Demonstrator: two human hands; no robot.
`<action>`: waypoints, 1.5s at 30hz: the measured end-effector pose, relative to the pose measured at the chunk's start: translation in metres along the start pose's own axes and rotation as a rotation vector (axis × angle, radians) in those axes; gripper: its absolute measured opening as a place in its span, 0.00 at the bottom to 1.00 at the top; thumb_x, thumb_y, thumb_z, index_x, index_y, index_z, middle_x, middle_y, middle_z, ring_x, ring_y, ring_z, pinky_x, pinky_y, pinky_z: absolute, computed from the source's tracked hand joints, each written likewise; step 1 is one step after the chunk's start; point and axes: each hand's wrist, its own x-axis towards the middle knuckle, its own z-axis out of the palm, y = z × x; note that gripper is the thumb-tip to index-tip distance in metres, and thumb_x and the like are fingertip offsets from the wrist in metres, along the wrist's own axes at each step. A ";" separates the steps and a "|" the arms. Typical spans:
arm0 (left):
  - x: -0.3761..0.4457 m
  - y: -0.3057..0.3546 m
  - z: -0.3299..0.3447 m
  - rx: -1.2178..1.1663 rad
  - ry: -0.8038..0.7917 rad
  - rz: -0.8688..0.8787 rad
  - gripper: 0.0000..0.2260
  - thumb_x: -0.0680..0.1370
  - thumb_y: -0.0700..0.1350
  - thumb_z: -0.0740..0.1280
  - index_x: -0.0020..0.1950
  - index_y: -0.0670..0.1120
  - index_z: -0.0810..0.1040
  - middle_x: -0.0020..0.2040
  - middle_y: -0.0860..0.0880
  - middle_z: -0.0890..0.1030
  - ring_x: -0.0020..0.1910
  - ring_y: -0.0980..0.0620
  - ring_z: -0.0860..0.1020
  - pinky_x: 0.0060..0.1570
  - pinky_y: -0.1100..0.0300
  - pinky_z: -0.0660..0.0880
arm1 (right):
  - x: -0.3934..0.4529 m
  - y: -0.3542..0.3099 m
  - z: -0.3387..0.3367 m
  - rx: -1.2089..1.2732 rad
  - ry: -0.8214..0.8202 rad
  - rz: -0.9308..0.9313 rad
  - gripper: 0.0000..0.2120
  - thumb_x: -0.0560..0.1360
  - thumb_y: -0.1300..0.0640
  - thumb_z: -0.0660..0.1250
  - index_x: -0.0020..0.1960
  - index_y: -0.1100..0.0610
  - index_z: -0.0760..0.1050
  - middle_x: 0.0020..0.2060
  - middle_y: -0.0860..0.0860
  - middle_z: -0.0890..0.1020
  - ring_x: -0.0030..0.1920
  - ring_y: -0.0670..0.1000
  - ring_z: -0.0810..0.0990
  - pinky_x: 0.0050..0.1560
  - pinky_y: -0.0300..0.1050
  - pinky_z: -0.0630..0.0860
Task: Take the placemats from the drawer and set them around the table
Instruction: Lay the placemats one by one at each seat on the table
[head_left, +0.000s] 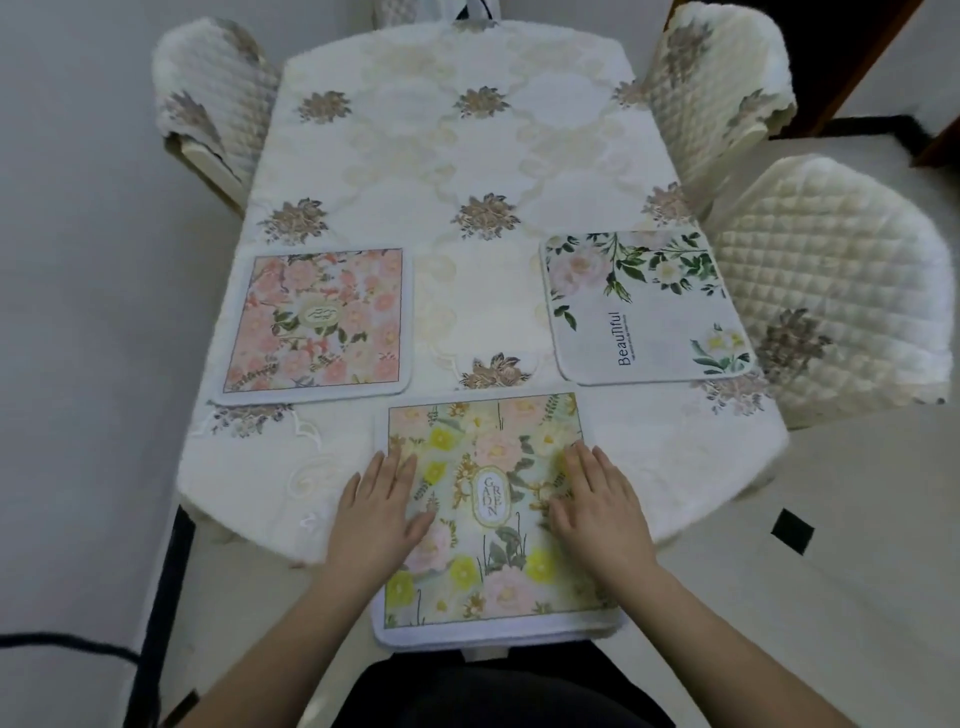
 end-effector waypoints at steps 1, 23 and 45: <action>-0.004 0.002 0.002 -0.007 0.001 -0.019 0.35 0.76 0.67 0.52 0.76 0.47 0.67 0.77 0.45 0.66 0.74 0.42 0.67 0.68 0.43 0.68 | 0.001 0.003 0.001 0.004 -0.018 -0.029 0.31 0.77 0.44 0.57 0.77 0.55 0.61 0.76 0.53 0.63 0.76 0.55 0.61 0.73 0.53 0.60; -0.017 0.023 0.018 -0.266 0.080 -0.250 0.38 0.75 0.62 0.67 0.80 0.52 0.56 0.80 0.38 0.49 0.79 0.40 0.53 0.74 0.46 0.55 | 0.005 0.017 0.014 0.022 0.021 -0.078 0.44 0.72 0.31 0.59 0.79 0.57 0.54 0.78 0.58 0.57 0.78 0.59 0.54 0.75 0.54 0.53; -0.037 0.035 -0.014 -0.609 0.371 -0.156 0.31 0.77 0.38 0.69 0.77 0.52 0.62 0.79 0.50 0.60 0.55 0.60 0.73 0.49 0.70 0.70 | 0.000 0.015 -0.018 0.570 0.014 0.073 0.48 0.73 0.48 0.73 0.80 0.54 0.44 0.75 0.52 0.64 0.72 0.54 0.66 0.71 0.52 0.66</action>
